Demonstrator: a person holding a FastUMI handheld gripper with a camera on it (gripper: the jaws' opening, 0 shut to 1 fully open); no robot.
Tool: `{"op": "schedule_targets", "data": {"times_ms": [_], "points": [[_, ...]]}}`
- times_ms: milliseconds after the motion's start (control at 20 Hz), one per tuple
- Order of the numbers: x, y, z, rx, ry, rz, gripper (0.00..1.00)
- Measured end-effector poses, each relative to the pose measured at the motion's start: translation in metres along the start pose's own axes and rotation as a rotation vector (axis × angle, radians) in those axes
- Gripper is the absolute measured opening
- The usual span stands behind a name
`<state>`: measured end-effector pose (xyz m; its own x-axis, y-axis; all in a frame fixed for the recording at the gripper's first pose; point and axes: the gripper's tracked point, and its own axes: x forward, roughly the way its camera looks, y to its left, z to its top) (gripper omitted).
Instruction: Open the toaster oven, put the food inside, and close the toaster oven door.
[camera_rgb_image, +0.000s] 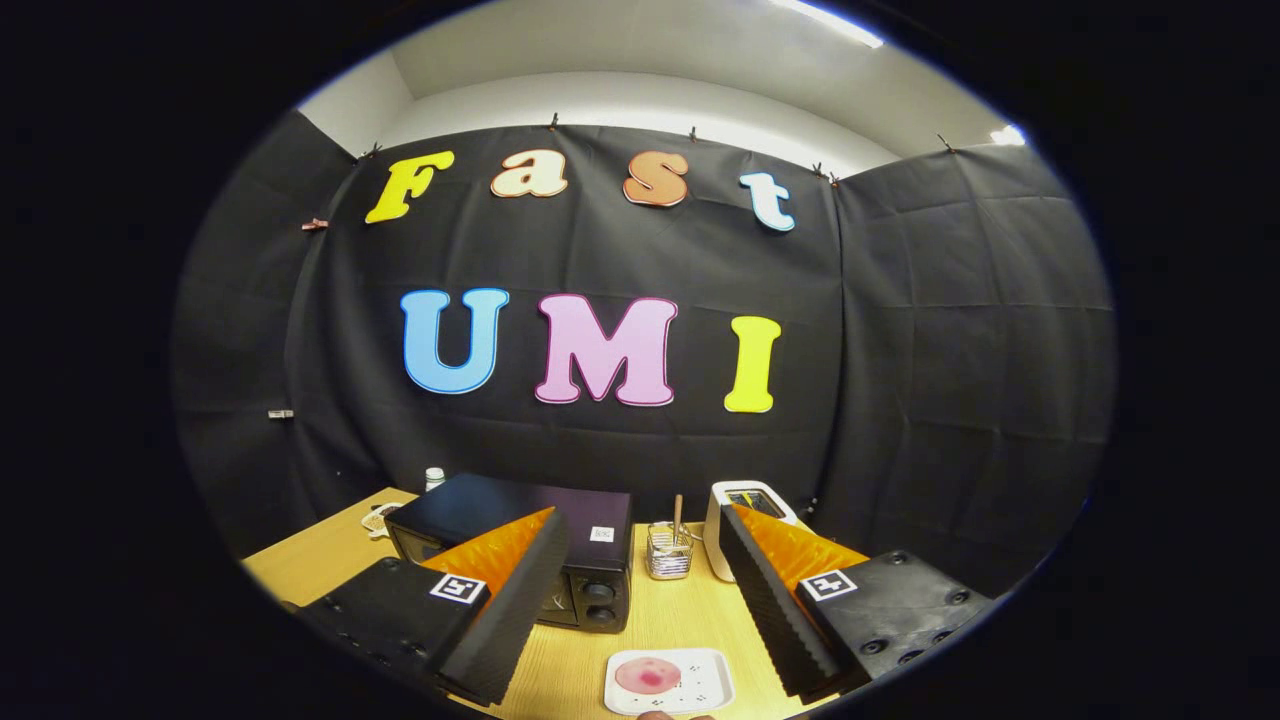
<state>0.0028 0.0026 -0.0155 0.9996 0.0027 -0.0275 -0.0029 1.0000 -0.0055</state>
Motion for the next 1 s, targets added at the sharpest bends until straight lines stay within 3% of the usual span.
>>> {"op": "schedule_targets", "data": {"times_ms": [600, 1000], "points": [[0.02, 0.052, -0.012, 0.022, 0.029, 0.038, 0.98], [0.06, 0.108, -0.054, 0.031, 0.127, 0.049, 0.98]]}}
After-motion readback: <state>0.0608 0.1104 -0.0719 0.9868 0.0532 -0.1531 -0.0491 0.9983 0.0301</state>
